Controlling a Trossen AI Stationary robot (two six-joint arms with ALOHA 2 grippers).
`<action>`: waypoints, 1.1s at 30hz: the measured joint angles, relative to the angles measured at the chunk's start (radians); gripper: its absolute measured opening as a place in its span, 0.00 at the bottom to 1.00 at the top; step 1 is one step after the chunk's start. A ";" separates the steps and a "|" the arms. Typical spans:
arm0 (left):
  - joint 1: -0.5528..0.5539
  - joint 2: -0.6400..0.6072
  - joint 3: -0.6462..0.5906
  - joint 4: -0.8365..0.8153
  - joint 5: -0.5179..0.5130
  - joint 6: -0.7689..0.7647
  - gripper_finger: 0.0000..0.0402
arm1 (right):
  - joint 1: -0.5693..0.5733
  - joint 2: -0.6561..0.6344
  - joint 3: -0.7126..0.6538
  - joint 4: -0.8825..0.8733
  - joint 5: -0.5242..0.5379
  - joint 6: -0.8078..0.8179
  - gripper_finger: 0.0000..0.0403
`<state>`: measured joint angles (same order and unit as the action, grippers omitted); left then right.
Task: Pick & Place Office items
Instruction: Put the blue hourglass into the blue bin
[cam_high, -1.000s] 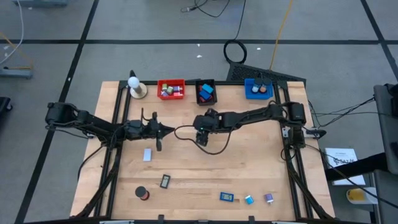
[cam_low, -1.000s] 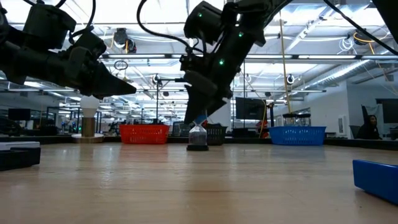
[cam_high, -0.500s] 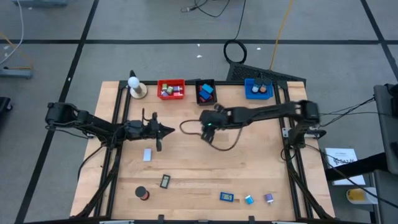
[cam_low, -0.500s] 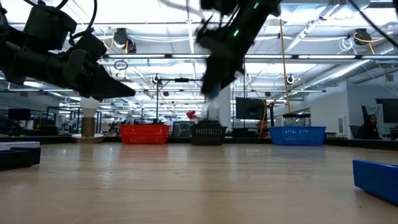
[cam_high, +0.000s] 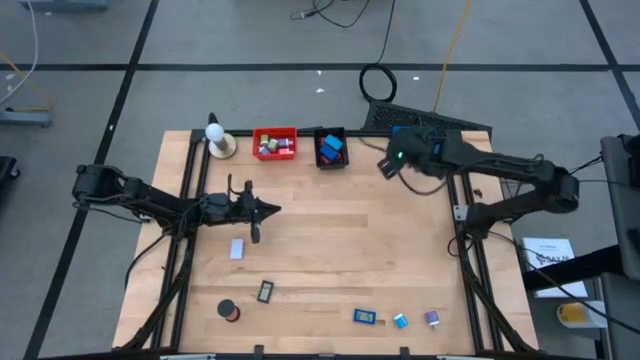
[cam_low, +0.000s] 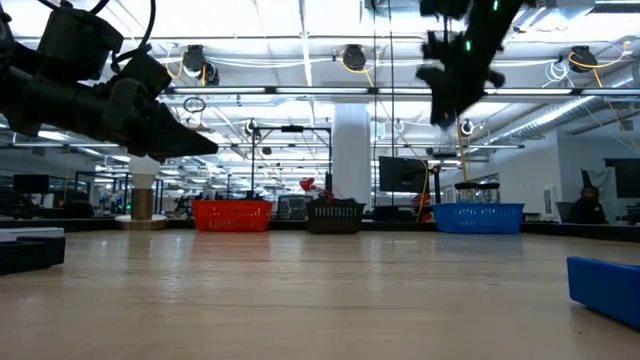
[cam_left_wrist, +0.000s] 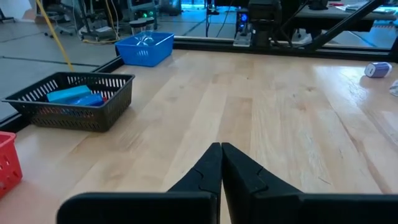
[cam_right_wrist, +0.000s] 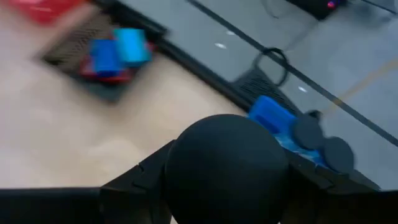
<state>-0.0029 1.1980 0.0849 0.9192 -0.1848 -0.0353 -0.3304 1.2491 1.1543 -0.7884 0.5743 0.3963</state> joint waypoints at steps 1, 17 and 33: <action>0.000 0.000 0.000 0.001 0.000 -0.001 0.03 | -0.043 -0.009 -0.038 0.043 -0.010 -0.025 0.48; 0.001 0.000 0.000 -0.001 -0.004 0.005 0.01 | -0.411 0.010 -0.287 0.401 -0.221 -0.222 0.48; 0.002 0.000 0.000 -0.001 -0.008 0.003 0.03 | -0.477 0.012 -0.376 0.537 -0.240 -0.278 0.49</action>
<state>-0.0013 1.1980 0.0849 0.9180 -0.1928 -0.0319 -0.8073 1.2610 0.7780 -0.2513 0.3347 0.1184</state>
